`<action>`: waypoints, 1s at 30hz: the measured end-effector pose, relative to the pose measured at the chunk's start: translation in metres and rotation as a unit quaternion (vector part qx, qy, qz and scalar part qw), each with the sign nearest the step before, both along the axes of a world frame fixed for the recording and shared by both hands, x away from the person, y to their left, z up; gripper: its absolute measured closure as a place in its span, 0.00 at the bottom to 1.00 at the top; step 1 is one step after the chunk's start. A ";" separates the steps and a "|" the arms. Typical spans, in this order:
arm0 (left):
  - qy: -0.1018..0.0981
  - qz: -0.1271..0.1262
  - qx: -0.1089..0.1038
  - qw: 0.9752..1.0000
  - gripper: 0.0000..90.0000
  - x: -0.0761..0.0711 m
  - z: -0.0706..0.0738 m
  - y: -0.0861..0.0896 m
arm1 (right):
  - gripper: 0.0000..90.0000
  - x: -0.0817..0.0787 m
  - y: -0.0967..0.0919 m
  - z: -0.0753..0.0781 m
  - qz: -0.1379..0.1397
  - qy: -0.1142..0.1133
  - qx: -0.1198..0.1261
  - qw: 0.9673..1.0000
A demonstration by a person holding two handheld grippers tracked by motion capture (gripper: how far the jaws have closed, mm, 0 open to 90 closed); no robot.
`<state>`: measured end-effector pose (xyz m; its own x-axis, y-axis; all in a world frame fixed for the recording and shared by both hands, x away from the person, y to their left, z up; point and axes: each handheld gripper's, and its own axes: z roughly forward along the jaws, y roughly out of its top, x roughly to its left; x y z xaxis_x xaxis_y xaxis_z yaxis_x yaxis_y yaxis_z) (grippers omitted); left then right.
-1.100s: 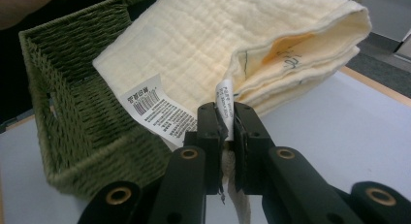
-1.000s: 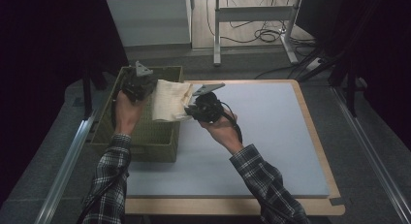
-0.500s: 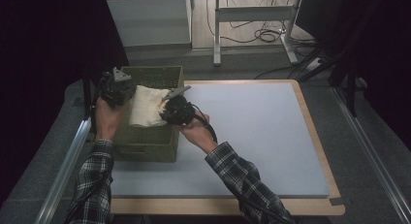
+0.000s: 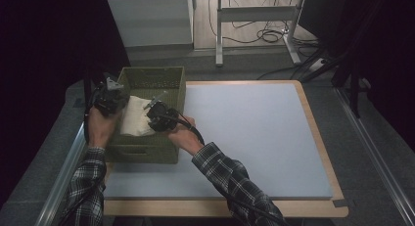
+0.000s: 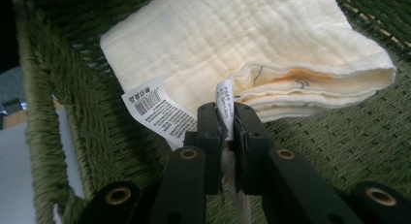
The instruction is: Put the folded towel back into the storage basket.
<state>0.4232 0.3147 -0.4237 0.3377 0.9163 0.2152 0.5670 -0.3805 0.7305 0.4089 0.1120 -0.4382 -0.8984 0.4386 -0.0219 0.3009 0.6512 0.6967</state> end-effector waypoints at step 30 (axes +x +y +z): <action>0.080 -0.013 0.060 0.995 0.75 0.034 -0.037 -0.012 | 0.77 0.017 0.019 -0.009 0.006 0.000 -0.085 0.996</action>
<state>0.4573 0.3024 -0.4611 0.3998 0.8777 0.2644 0.6608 -0.4759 0.5804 0.4254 0.1313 -0.4467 -0.9039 0.4172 -0.0942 0.2923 0.7633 0.5761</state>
